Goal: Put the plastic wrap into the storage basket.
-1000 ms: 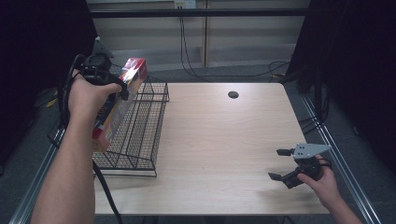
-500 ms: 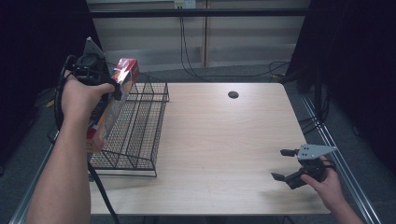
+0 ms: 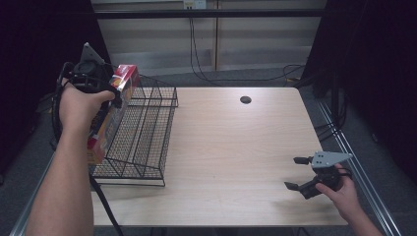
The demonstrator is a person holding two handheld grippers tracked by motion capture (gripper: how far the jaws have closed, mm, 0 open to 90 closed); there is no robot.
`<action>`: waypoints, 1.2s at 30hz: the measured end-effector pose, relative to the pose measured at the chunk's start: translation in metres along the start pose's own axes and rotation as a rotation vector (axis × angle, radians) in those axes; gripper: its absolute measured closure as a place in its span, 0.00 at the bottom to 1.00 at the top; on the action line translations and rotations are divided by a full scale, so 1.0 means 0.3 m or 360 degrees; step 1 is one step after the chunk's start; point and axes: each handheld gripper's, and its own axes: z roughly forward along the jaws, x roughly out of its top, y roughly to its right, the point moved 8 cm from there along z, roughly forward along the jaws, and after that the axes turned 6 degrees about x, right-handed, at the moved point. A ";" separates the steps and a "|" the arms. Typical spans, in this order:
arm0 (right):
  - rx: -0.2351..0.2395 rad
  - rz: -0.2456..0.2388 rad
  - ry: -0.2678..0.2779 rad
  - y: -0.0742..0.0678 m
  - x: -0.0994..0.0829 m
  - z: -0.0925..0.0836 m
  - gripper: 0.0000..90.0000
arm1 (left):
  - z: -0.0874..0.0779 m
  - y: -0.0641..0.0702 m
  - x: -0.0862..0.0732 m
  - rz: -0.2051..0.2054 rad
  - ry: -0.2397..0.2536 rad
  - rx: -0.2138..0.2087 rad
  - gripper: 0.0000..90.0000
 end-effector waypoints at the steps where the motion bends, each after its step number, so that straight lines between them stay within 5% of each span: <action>1: -0.0001 0.0001 0.0001 0.000 0.000 0.000 0.05 | 0.002 -0.002 -0.002 -0.0005 -0.0004 -0.0007 0.49; 36: 0.0017 -0.0020 -0.0015 -0.004 0.005 0.010 0.05 | 0.042 -0.075 -0.041 -0.0098 -0.0037 0.0035 0.49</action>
